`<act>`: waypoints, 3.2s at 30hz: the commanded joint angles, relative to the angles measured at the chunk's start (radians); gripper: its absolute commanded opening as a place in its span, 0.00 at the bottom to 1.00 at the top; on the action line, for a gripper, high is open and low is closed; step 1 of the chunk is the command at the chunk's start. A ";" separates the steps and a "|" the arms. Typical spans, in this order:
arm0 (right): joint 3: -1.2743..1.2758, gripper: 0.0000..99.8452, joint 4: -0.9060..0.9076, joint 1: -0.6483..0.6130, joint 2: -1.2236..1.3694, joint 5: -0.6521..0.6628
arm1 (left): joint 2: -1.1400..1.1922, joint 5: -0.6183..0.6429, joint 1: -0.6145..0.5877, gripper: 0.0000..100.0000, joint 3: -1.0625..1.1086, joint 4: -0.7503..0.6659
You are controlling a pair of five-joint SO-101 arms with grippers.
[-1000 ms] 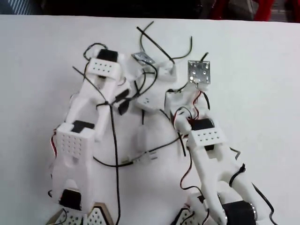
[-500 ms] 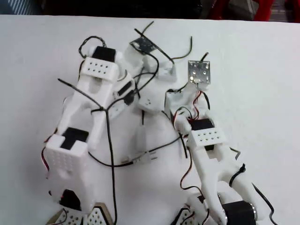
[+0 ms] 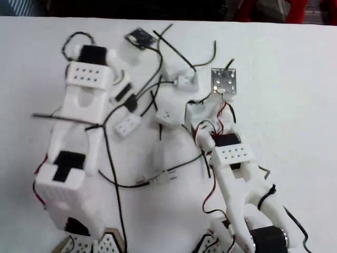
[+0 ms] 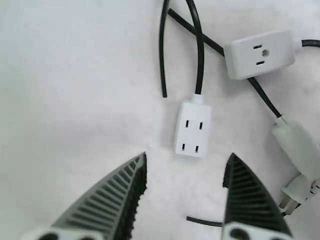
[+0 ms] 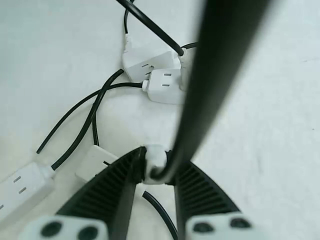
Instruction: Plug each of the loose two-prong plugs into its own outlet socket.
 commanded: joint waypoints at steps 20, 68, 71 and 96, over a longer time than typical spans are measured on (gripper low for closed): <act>-0.046 0.02 0.053 -0.081 -0.004 0.008 | -1.047 0.480 -0.142 0.17 0.781 -0.443; -0.671 0.02 0.271 -0.510 0.605 0.305 | -1.535 0.710 -0.435 0.17 1.396 -0.795; -0.671 0.02 0.305 -0.532 0.608 0.305 | -1.535 0.710 -0.435 0.17 1.396 -0.795; -0.591 0.02 0.282 -0.526 0.733 0.313 | -1.535 0.709 -0.435 0.17 1.398 -0.790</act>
